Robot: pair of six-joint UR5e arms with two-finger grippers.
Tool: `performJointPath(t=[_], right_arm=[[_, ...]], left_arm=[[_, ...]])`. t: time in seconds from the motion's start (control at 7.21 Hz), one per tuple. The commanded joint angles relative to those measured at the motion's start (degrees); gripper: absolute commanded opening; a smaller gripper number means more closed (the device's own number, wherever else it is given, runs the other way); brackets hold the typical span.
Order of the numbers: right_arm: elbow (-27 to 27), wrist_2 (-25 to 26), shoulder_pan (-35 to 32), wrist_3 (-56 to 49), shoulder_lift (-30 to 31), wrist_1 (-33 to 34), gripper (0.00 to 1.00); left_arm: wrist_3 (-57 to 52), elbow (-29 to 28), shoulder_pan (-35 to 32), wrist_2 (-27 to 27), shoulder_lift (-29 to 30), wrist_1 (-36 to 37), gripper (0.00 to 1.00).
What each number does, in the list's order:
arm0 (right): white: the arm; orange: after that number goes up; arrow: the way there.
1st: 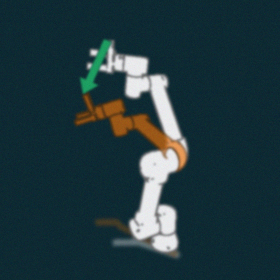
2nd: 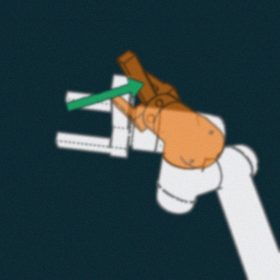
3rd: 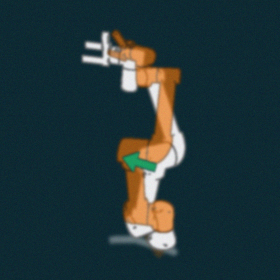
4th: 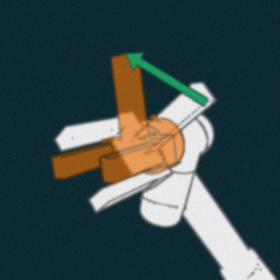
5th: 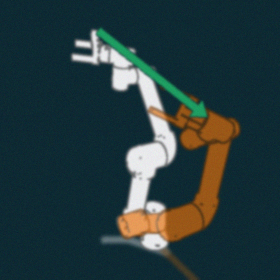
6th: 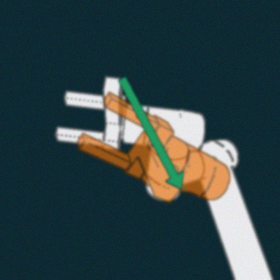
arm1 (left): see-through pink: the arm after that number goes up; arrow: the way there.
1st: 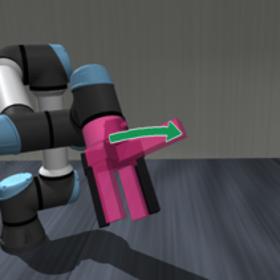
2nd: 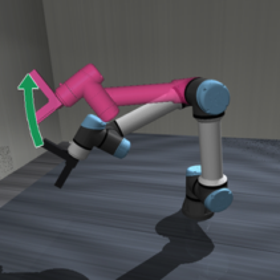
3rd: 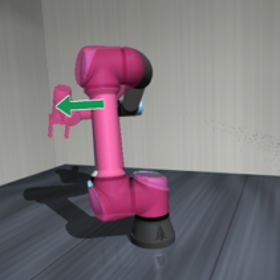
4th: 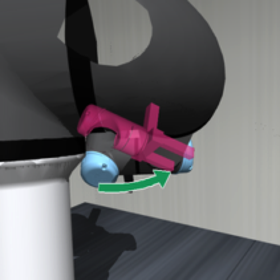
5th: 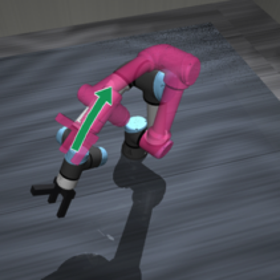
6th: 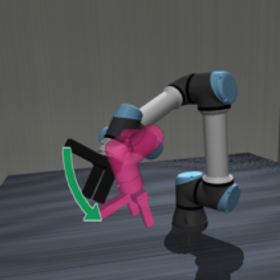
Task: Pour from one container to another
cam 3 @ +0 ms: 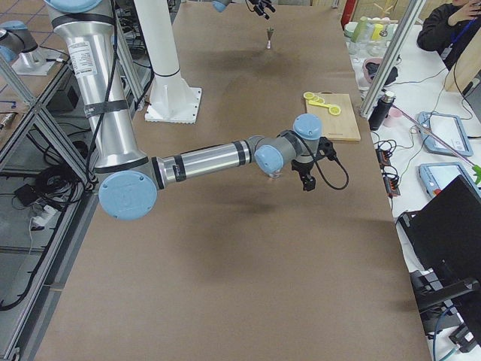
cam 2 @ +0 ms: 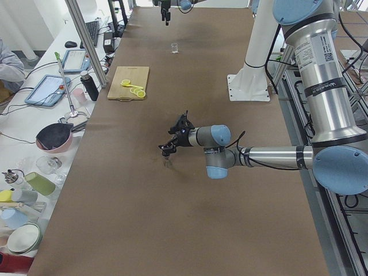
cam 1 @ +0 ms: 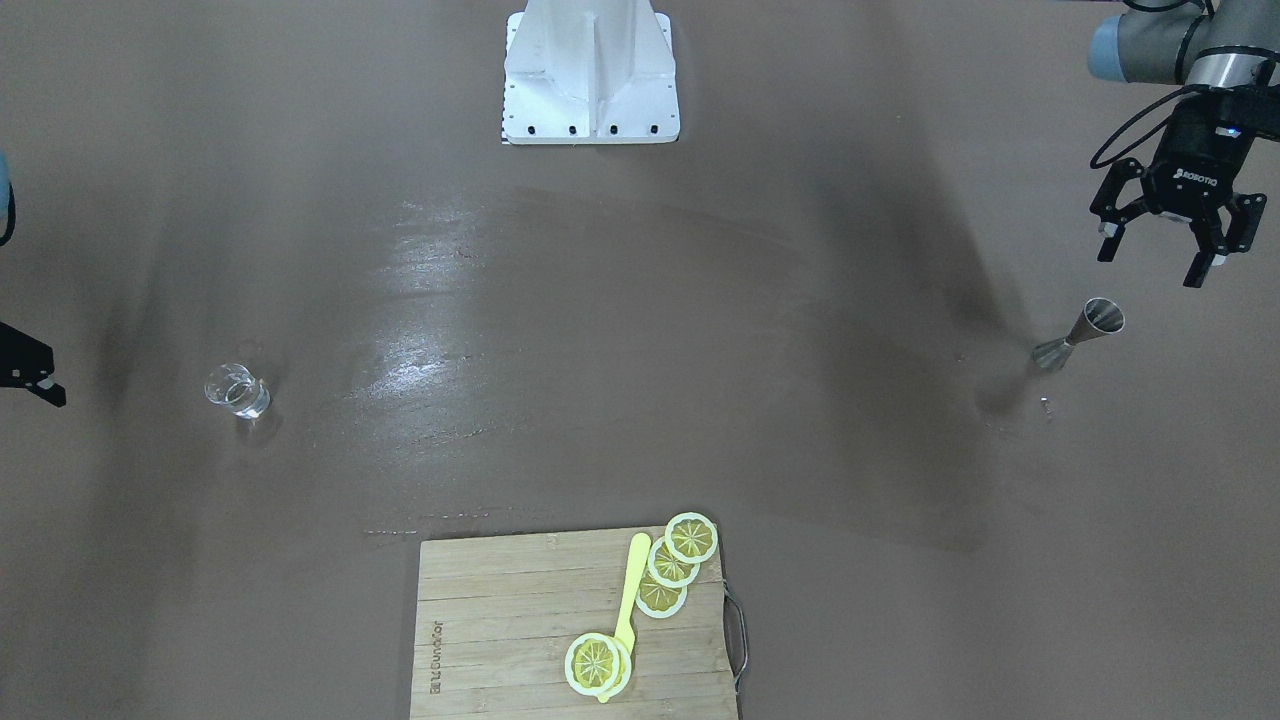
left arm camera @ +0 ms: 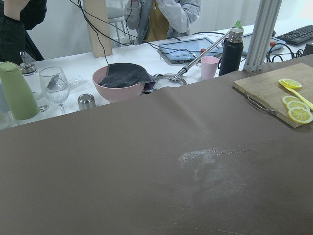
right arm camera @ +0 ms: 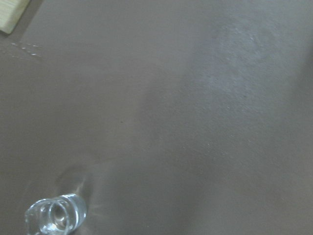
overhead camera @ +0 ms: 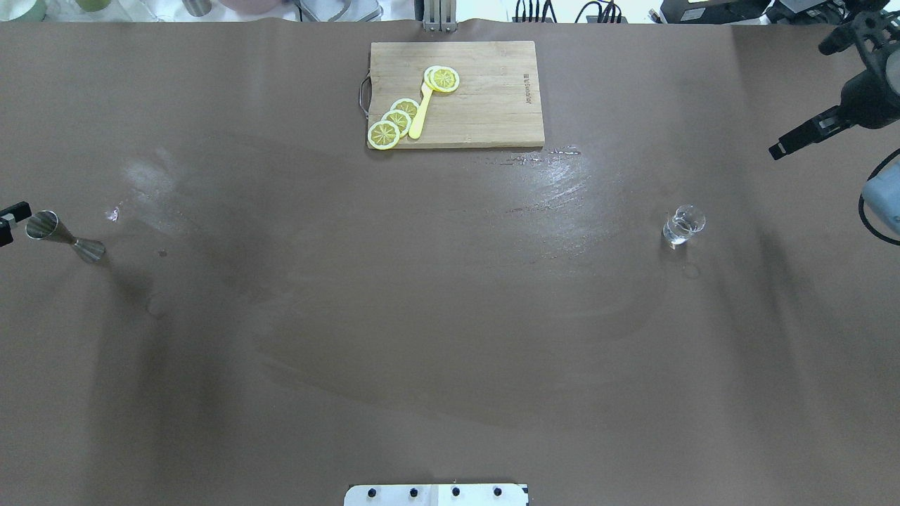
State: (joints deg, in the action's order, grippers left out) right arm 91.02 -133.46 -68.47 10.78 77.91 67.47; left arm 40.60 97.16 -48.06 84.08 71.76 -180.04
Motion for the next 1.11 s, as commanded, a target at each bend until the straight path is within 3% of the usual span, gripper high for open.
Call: performJointPath(t=[0.0, 0.14, 0.42, 0.83, 0.97], right_arm=[[0.82, -3.53, 1.76, -1.80, 1.44, -12.82, 1.00], [3.26, -7.04, 1.67, -1.91, 3.89, -14.37, 1.00], [5.13, -7.69, 4.03, -3.56, 7.77, -17.27, 1.00], [4.26, -3.14, 6.76, -16.98, 12.59, -29.79, 1.00], [2.77, -1.90, 7.03, -20.68, 13.48, -34.29, 1.00]], left_arm=[[0.18, -2.32, 2.52, -6.19, -0.04, -0.75, 0.97], [2.27, -3.90, 4.62, -8.91, -0.04, -4.93, 0.97], [4.49, -5.58, 12.16, -16.71, -0.04, -6.73, 0.97], [4.49, -8.21, 25.80, -35.34, -0.12, -9.02, 0.96], [4.31, -8.31, 25.74, -35.74, -0.65, -9.02, 0.96]])
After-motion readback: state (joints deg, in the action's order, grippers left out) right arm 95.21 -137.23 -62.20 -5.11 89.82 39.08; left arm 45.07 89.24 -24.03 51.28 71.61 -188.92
